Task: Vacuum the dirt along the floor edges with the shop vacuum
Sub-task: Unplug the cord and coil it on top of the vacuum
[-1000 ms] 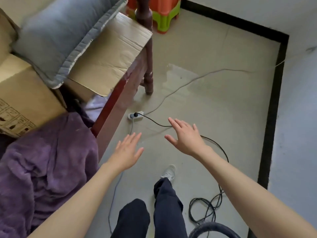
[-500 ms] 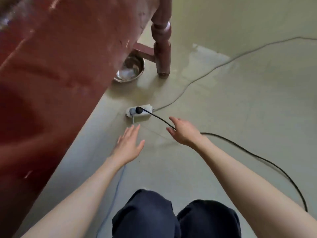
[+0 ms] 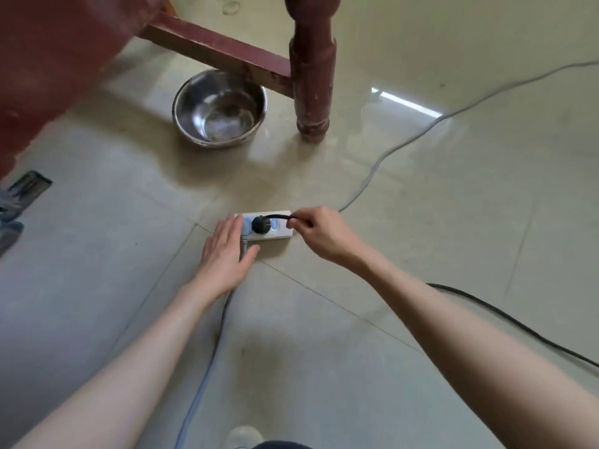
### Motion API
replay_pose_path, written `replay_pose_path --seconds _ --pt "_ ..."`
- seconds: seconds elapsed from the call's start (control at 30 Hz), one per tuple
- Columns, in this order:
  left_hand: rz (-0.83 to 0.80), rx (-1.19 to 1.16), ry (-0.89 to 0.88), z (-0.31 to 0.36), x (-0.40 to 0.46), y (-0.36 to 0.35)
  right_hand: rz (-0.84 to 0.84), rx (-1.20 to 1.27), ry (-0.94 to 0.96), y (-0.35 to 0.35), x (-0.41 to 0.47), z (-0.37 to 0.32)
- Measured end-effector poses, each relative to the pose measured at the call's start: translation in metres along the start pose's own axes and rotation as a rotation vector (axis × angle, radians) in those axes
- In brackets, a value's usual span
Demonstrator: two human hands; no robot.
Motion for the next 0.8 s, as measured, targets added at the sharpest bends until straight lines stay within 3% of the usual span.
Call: replay_pose_path --seconds 0.2,0.3,0.37,0.53,0.8 --pt "-0.183 0.157 -0.207 0.048 -0.014 -0.056 -0.054 -0.165 -0.158 0.055 -0.056 0.035" --pt "-0.190 0.163 -0.271 0.064 -0.023 -0.077 -0.040 -0.213 -0.228 0.057 -0.063 0.049" --pt "-0.174 0.151 -0.300 0.073 -0.026 -0.083 -0.037 -0.288 -0.205 0.049 -0.058 0.049" --pt "-0.165 0.150 -0.295 0.081 -0.019 -0.089 -0.210 -0.594 -0.122 0.009 -0.038 0.057" --pt "-0.129 0.227 -0.240 0.085 -0.020 -0.091 -0.206 -0.681 -0.049 0.005 -0.032 0.058"
Point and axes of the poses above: each hand's wrist, its own x-axis towards the middle knuckle, its own y-axis out of the back of the hand, z = x × y, the point moved 7 cm from there along x, towards the middle knuckle, and after that the axes turned 14 degrees about y, right-handed, at the moved point
